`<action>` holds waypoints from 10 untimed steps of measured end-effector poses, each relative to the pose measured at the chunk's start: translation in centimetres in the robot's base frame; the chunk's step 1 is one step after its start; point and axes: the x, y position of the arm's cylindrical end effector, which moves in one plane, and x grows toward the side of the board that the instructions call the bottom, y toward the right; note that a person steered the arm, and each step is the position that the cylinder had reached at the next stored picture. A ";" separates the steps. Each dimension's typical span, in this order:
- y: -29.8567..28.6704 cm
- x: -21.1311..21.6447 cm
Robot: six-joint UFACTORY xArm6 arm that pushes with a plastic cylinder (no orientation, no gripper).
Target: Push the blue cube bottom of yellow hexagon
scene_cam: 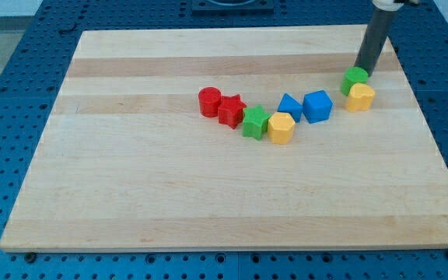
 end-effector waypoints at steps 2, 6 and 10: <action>-2.3 -2.7; -9.1 14.9; -22.3 20.2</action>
